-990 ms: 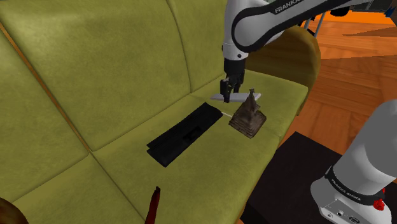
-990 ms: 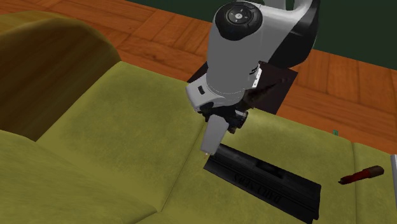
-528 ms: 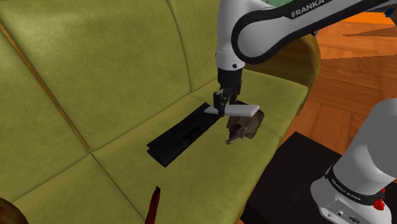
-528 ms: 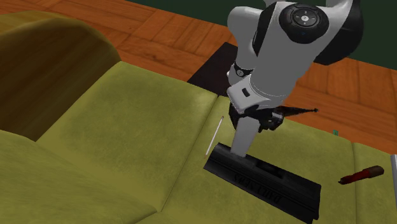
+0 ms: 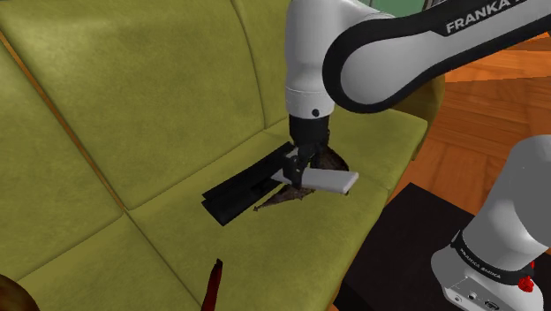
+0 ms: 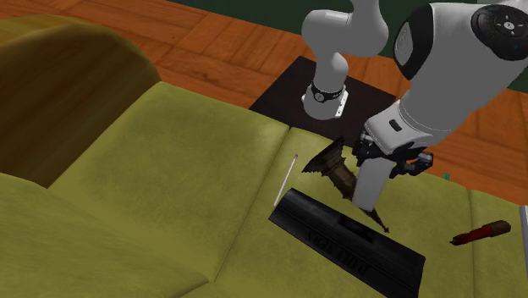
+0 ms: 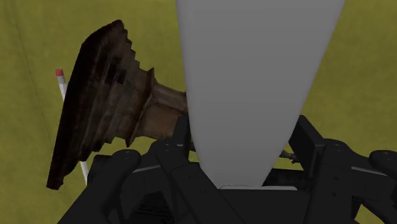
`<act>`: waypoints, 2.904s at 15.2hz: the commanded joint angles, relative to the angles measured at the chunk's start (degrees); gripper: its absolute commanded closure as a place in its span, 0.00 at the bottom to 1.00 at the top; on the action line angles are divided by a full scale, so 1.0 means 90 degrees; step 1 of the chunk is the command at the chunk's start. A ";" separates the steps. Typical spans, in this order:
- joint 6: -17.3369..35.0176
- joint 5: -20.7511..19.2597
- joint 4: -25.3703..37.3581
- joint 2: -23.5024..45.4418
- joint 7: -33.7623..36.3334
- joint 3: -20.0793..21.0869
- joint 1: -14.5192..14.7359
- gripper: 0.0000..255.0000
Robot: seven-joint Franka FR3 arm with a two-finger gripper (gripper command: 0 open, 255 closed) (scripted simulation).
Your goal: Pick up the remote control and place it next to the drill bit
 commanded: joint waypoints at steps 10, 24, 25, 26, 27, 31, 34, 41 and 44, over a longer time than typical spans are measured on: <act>0.0612 0.0160 -0.0175 0.0379 0.0882 0.0688 0.0335 1.00; 0.1635 0.0008 -0.0627 0.0976 0.1018 0.0855 0.0280 1.00; 0.1635 0.0008 -0.0627 0.0976 0.1018 0.0855 0.0280 1.00; 0.1635 0.0008 -0.0627 0.0976 0.1018 0.0855 0.0279 1.00; 0.1634 0.0008 -0.0627 0.0976 0.1018 0.0856 0.0279 1.00; 0.1644 0.0004 -0.0628 0.0985 0.1020 0.0858 0.0277 0.00; 0.1634 0.0009 -0.0627 0.0976 0.1018 0.0856 0.0278 0.00; 0.0711 0.0143 -0.0207 0.0448 0.0885 0.0710 0.0312 0.00; 0.0711 0.0143 -0.0206 0.0449 0.0885 0.0710 0.0312 0.00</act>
